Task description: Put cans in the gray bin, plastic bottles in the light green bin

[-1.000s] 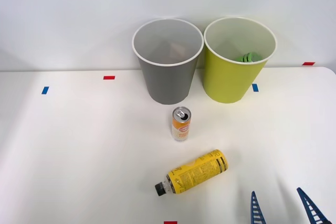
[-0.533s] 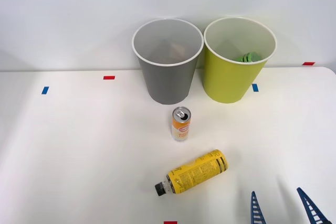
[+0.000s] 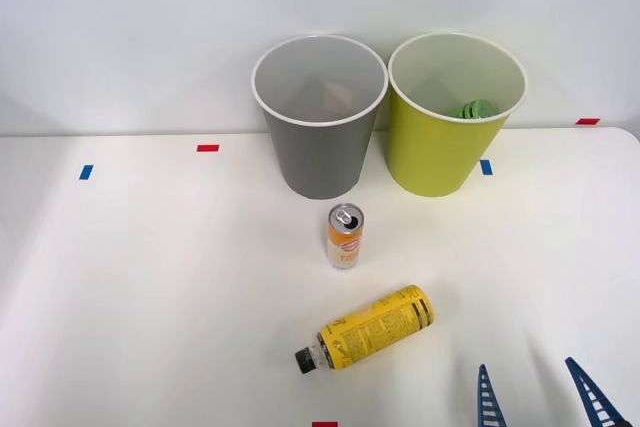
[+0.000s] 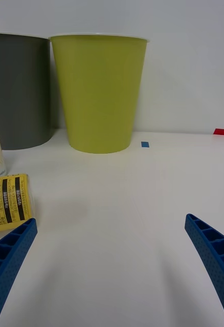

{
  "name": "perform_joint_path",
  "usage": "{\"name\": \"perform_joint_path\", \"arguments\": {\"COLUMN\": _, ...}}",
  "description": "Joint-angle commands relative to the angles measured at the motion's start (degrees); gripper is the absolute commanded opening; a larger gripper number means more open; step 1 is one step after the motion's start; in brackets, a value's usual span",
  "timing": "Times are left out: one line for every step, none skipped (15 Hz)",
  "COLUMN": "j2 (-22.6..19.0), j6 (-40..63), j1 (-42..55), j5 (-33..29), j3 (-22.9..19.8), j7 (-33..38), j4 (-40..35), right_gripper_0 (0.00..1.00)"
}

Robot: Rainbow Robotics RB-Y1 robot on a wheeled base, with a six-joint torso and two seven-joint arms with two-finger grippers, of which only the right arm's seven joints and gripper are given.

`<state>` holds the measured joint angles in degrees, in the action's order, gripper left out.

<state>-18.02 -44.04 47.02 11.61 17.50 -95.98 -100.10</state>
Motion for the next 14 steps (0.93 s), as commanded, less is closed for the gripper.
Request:
{"name": "perform_joint_path", "arguments": {"j2": 0.0, "j6": 0.0, "j1": 0.0, "j5": 0.0, "j3": 0.0, "j7": 0.0, "j4": 0.0, "right_gripper_0": 1.00}}
{"name": "perform_joint_path", "arguments": {"j2": 0.0, "j6": 0.0, "j1": 0.0, "j5": 0.0, "j3": 0.0, "j7": 0.0, "j4": 0.0, "right_gripper_0": 1.00}}
{"name": "perform_joint_path", "arguments": {"j2": 0.0, "j6": 0.0, "j1": 0.0, "j5": 0.0, "j3": 0.0, "j7": 0.0, "j4": 0.0, "right_gripper_0": 1.00}}
{"name": "perform_joint_path", "arguments": {"j2": 0.0, "j6": 0.0, "j1": 0.0, "j5": 0.0, "j3": 0.0, "j7": 0.0, "j4": 0.0, "right_gripper_0": 1.00}}
{"name": "perform_joint_path", "arguments": {"j2": 0.0, "j6": 0.0, "j1": 0.0, "j5": 0.0, "j3": 0.0, "j7": 0.0, "j4": 0.0, "right_gripper_0": 1.00}}
{"name": "perform_joint_path", "arguments": {"j2": 0.0, "j6": 0.0, "j1": 0.0, "j5": 0.0, "j3": 0.0, "j7": 0.0, "j4": 0.0, "right_gripper_0": 1.00}}
{"name": "perform_joint_path", "arguments": {"j2": 0.0, "j6": 0.0, "j1": 0.0, "j5": 0.0, "j3": 0.0, "j7": 0.0, "j4": 0.0, "right_gripper_0": 1.00}}
{"name": "perform_joint_path", "arguments": {"j2": 0.0, "j6": 0.0, "j1": 0.0, "j5": 0.0, "j3": 0.0, "j7": 0.0, "j4": 0.0, "right_gripper_0": 1.00}}
{"name": "perform_joint_path", "arguments": {"j2": 0.0, "j6": 0.0, "j1": 0.0, "j5": 0.0, "j3": 0.0, "j7": 0.0, "j4": 0.0, "right_gripper_0": 1.00}}
{"name": "perform_joint_path", "arguments": {"j2": 0.0, "j6": 0.0, "j1": 0.0, "j5": 0.0, "j3": 0.0, "j7": 0.0, "j4": 0.0, "right_gripper_0": 1.00}}
{"name": "perform_joint_path", "arguments": {"j2": 0.0, "j6": 0.0, "j1": 0.0, "j5": 0.0, "j3": 0.0, "j7": 0.0, "j4": 0.0, "right_gripper_0": 1.00}}
{"name": "perform_joint_path", "arguments": {"j2": 0.0, "j6": 0.0, "j1": 0.0, "j5": 0.0, "j3": 0.0, "j7": 0.0, "j4": 0.0, "right_gripper_0": 1.00}}
{"name": "perform_joint_path", "arguments": {"j2": 0.0, "j6": 0.0, "j1": 0.0, "j5": 0.0, "j3": 0.0, "j7": 0.0, "j4": 0.0, "right_gripper_0": 1.00}}
{"name": "perform_joint_path", "arguments": {"j2": 0.0, "j6": 0.0, "j1": 0.0, "j5": 0.0, "j3": 0.0, "j7": 0.0, "j4": 0.0, "right_gripper_0": 1.00}}
